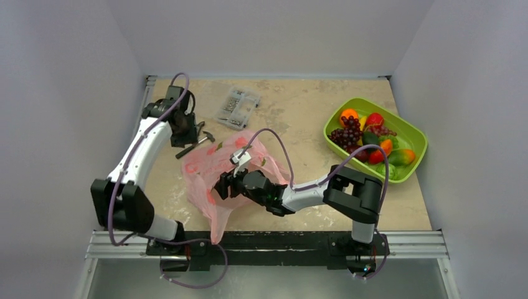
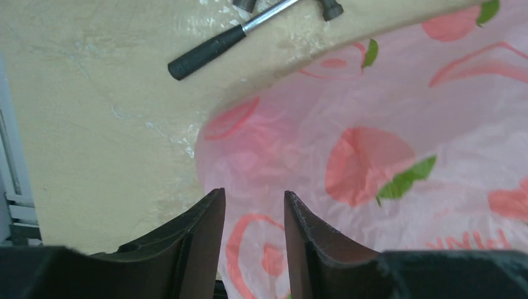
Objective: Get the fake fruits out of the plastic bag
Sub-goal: Take out the fake fruit from the plastic bag.
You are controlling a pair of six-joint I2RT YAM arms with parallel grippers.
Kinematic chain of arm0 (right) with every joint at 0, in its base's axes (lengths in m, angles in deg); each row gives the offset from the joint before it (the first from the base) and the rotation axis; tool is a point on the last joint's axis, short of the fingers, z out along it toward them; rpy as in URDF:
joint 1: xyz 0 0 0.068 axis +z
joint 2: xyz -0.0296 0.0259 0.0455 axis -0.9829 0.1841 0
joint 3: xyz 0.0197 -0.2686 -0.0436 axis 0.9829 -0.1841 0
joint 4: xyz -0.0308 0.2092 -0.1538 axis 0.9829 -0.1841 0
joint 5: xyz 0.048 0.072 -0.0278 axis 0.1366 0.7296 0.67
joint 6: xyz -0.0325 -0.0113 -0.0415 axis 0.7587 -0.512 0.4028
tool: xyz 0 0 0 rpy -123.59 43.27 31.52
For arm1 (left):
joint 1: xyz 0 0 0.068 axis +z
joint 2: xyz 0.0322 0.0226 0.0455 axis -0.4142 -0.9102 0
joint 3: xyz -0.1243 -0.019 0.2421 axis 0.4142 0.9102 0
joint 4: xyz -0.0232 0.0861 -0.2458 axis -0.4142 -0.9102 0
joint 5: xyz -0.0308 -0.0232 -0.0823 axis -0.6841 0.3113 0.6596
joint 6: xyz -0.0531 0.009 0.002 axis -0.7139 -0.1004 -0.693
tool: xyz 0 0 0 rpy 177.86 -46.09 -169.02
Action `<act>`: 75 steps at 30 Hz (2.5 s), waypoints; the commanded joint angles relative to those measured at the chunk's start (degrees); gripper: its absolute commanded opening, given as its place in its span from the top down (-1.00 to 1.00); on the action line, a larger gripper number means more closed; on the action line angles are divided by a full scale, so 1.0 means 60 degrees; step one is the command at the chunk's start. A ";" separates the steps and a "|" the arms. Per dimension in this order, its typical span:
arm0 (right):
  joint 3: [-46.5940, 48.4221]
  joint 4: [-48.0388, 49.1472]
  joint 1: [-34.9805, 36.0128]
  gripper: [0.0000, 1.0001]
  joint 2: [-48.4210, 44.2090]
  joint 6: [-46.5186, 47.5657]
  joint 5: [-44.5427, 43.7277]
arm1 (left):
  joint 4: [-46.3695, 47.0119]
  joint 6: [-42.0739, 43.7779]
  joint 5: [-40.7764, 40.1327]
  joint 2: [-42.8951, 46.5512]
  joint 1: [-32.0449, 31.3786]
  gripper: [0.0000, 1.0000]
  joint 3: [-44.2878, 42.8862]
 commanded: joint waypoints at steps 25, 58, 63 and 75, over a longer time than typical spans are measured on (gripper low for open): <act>0.2850 0.0057 -0.0185 -0.97 0.2791 0.1174 -0.0498 | 0.1727 0.0680 0.3619 -0.3321 0.0048 0.80 0.1055; -0.0201 -0.0170 -0.0201 1.00 -0.0062 0.1310 -0.0760 | 0.1950 -0.1755 0.3495 0.3363 -0.0101 -0.63 0.3994; -0.0521 -0.0406 -0.0215 1.00 -0.0697 0.0968 -0.0553 | 0.3100 -0.2713 0.4843 0.5467 -0.0101 -0.75 0.5774; -0.0333 -0.3301 -0.0215 1.00 -0.2292 0.0599 -0.0497 | 0.4677 -0.3379 0.4722 0.4390 -0.0101 0.89 0.6519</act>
